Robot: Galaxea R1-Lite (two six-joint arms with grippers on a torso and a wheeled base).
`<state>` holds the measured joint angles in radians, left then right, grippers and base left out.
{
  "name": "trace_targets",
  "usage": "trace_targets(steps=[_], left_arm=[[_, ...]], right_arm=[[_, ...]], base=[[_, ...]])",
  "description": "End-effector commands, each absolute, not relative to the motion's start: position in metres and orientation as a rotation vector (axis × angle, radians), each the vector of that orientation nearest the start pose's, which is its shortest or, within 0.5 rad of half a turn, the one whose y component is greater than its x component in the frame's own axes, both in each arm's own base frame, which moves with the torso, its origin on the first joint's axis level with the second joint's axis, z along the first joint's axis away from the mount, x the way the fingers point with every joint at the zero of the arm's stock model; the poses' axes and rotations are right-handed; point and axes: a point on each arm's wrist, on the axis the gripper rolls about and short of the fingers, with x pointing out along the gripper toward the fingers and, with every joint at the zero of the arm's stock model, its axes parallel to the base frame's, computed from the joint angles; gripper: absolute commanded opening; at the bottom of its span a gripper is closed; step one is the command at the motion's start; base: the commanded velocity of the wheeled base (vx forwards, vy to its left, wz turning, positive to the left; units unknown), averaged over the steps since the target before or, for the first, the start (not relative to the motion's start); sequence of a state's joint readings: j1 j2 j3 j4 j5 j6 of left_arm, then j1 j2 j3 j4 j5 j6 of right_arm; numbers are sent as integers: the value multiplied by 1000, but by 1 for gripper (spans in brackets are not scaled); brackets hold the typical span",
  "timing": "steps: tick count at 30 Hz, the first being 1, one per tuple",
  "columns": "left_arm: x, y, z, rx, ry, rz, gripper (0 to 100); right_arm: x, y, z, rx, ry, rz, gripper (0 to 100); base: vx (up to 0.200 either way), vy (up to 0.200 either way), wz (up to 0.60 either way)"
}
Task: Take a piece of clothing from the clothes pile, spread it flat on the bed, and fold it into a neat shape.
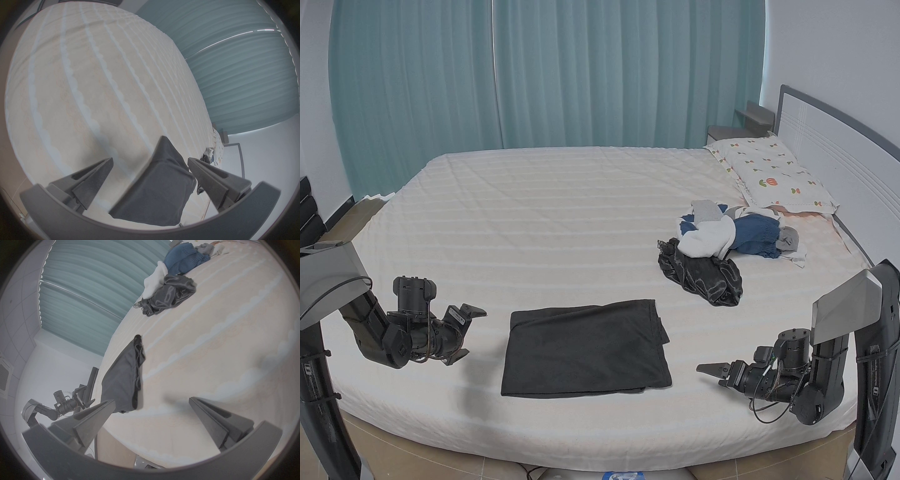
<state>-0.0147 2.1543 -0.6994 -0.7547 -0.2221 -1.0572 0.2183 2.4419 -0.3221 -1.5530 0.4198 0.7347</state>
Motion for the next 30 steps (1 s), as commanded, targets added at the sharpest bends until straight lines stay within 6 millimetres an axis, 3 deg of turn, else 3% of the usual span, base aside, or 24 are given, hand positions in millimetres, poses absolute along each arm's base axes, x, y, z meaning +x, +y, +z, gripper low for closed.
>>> trace_targets(steps=[1, 7, 9, 16, 30], left_arm=[[339, -13, 23, -1067, 750, 147, 100], [345, -30, 27, -967, 750, 57, 100], [346, -30, 24, -856, 758, 6, 100], [346, -36, -12, -582, 850, -117, 100], [363, -65, -29, -527, 853, -203, 100]], right_arm=[[279, 72, -49, 747, 769, 389, 100], [279, 72, -49, 746, 770, 388, 100], [279, 72, -49, 746, 769, 386, 100], [279, 72, -50, 742, 770, 376, 100], [277, 72, -50, 740, 774, 375, 100]], base=[[0, 0, 0], [0, 0, 0], [0, 0, 0], [0, 0, 0], [0, 0, 0]])
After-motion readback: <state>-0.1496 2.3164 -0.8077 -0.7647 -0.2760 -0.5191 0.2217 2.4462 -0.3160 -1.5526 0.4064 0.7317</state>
